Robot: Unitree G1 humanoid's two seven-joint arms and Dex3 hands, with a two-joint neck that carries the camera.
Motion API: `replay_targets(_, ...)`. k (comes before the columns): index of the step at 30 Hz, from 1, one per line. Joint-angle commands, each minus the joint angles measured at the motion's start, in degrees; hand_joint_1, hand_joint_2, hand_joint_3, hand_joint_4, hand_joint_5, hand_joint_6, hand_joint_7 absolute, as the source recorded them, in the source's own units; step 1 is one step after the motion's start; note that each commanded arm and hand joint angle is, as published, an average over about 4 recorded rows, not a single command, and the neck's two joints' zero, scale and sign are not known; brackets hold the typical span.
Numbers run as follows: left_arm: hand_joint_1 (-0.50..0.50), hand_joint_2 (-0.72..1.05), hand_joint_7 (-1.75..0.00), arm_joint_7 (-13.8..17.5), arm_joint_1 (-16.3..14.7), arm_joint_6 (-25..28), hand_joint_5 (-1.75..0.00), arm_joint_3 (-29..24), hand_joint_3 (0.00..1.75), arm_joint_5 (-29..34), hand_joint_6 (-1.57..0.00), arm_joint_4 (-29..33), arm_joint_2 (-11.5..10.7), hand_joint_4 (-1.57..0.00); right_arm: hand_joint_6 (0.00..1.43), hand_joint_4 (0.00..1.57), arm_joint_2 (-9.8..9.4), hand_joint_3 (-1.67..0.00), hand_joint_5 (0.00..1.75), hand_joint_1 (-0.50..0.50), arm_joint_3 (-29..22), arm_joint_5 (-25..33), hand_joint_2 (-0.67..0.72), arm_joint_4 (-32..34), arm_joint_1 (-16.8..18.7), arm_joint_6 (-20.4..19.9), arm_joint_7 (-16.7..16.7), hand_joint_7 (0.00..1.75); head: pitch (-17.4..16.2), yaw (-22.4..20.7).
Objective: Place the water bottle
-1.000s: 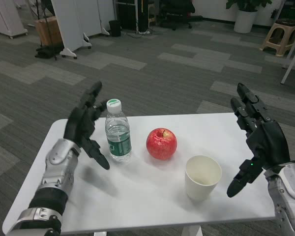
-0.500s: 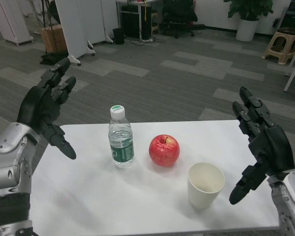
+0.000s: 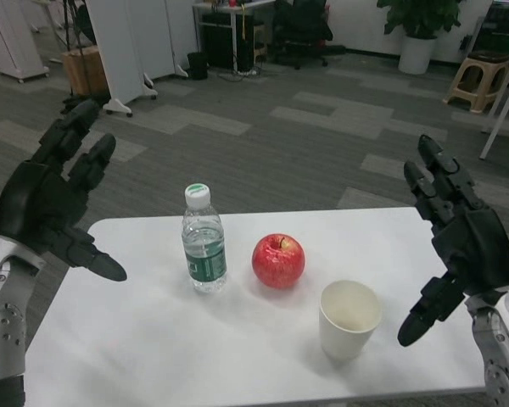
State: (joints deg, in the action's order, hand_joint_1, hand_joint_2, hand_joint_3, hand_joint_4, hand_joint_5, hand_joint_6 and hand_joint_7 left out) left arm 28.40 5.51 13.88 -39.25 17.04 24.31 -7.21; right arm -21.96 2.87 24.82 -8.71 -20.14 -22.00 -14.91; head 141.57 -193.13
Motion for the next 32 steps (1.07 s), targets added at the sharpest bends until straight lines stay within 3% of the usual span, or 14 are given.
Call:
replay_targets(1,-0.49,-0.19,-0.21,0.7,-2.3,0.2,-0.1,1.5,0.09,-1.0,0.0,0.3,2.3,0.0,0.0,0.0,-0.93,0.0,0.0,-0.5,-1.1,0.6,0.6,1.4,0.3,0.6,0.7,0.0,-0.1,0.0)
replay_targets(11,-0.5,-0.19,-0.21,1.6,-2.4,0.2,-0.1,2.9,0.09,-3.0,0.0,-0.2,2.7,0.0,0.0,0.0,-0.98,0.0,0.0,-0.48,-0.9,1.0,0.6,1.5,0.4,0.6,0.8,0.0,-0.1,-0.1)
replay_targets(19,-0.5,-0.13,-0.21,1.6,-1.1,0.3,-0.1,3.7,0.09,-3.9,0.0,-1.0,2.0,0.0,0.0,0.0,-0.96,0.0,0.0,-0.49,-1.0,1.0,0.6,1.7,0.5,0.6,0.8,0.0,-0.3,-0.4)
replay_targets(32,-0.5,-0.19,-0.21,1.5,-0.4,0.3,-0.1,4.8,0.09,-4.1,0.0,-2.1,1.1,0.0,0.0,0.0,-0.83,0.0,0.0,-0.49,-1.1,-0.2,0.53,1.9,0.5,1.0,0.8,0.0,-0.3,-0.3)
